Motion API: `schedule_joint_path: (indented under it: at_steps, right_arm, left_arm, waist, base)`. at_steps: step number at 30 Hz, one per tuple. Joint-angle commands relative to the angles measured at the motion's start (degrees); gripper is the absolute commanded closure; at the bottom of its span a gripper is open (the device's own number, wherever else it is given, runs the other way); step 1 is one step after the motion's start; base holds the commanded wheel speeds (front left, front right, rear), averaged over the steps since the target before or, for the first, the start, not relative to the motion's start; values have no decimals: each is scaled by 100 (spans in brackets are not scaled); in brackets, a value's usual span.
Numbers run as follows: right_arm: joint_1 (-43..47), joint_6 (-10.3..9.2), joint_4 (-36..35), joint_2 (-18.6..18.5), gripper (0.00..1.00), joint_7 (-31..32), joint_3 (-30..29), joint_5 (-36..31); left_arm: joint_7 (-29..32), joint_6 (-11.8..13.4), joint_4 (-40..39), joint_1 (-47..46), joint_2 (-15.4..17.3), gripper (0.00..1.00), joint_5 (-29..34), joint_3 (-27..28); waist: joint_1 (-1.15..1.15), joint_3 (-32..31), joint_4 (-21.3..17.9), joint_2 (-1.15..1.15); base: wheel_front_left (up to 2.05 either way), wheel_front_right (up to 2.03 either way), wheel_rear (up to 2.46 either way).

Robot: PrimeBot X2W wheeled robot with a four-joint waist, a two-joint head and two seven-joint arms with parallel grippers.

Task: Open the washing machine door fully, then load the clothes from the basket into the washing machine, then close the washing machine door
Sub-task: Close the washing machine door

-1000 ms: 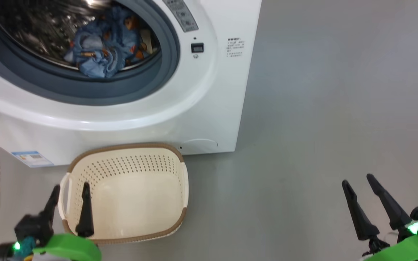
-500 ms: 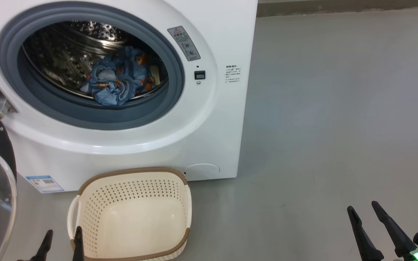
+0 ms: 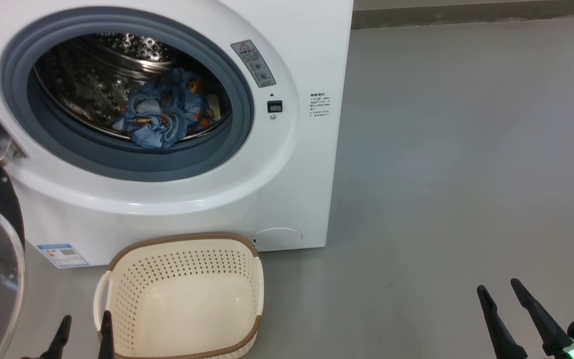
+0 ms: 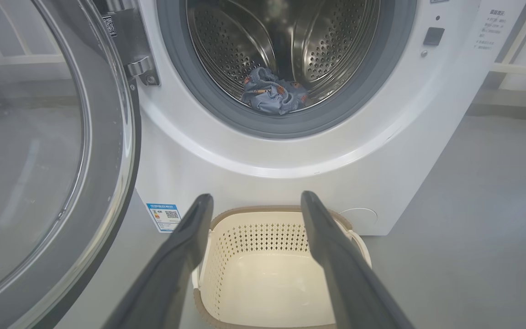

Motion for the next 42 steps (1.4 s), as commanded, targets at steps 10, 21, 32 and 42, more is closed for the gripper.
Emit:
schedule_joint_path:
  at_steps: [10,21,32,42]
  right_arm:
    - [-77,17,-135,-86,0,-27,25,-30]
    - [-113,17,-147,-79,0,-27,18,-19]
    - [-129,17,-161,-103,0,-27,14,-28]
    - [-285,17,-173,-273,0,-27,236,-1]
  left_arm:
    - [-22,89,-206,-143,98,0,-38,113]
    - [-22,19,-270,-146,98,0,-85,59]
    - [-22,106,-341,-200,98,0,-207,-33]
    - [-22,339,-546,-205,98,0,-560,-58]
  waist:
    - [0,45,16,0]
    - [0,74,56,0]
    - [0,102,215,0]
    - [0,246,715,0]
  base:
    - [-54,54,0]
    - [-116,116,0]
    - [-5,5,0]
    - [0,0,0]
